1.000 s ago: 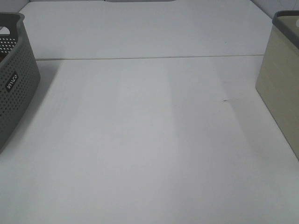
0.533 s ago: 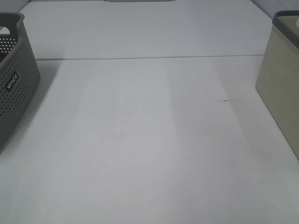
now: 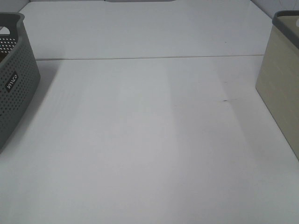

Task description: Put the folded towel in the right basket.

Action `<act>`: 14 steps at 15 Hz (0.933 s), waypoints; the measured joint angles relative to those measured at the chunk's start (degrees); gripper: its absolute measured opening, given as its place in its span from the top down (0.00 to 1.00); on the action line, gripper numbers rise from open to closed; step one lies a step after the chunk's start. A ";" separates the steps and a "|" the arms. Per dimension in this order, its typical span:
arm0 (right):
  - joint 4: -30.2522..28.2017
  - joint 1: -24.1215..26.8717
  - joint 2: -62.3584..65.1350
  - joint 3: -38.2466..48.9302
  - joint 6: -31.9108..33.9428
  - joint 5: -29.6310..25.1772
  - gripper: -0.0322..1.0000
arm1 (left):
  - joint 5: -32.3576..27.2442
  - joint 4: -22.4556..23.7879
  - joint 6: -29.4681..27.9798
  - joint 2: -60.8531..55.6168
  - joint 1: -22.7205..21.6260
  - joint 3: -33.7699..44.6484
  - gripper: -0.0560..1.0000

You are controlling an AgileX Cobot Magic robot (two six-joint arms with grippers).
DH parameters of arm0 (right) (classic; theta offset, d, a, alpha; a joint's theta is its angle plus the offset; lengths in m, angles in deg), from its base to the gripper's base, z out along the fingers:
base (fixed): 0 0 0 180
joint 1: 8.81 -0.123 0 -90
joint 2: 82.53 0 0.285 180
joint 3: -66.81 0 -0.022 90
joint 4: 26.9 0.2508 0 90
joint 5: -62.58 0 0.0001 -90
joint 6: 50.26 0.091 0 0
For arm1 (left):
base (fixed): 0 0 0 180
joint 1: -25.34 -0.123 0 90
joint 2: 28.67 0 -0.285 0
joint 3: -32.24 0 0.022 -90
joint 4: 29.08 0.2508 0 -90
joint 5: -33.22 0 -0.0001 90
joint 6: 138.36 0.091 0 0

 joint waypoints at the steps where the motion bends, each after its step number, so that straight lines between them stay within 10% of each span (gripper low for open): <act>1: 0.00 0.00 0.00 0.00 0.00 0.00 0.03 | 0.00 0.00 0.00 0.00 0.00 0.00 0.02; 14: 0.00 0.00 0.00 0.00 0.00 0.00 0.03 | 0.00 0.00 0.00 0.00 0.00 0.00 0.02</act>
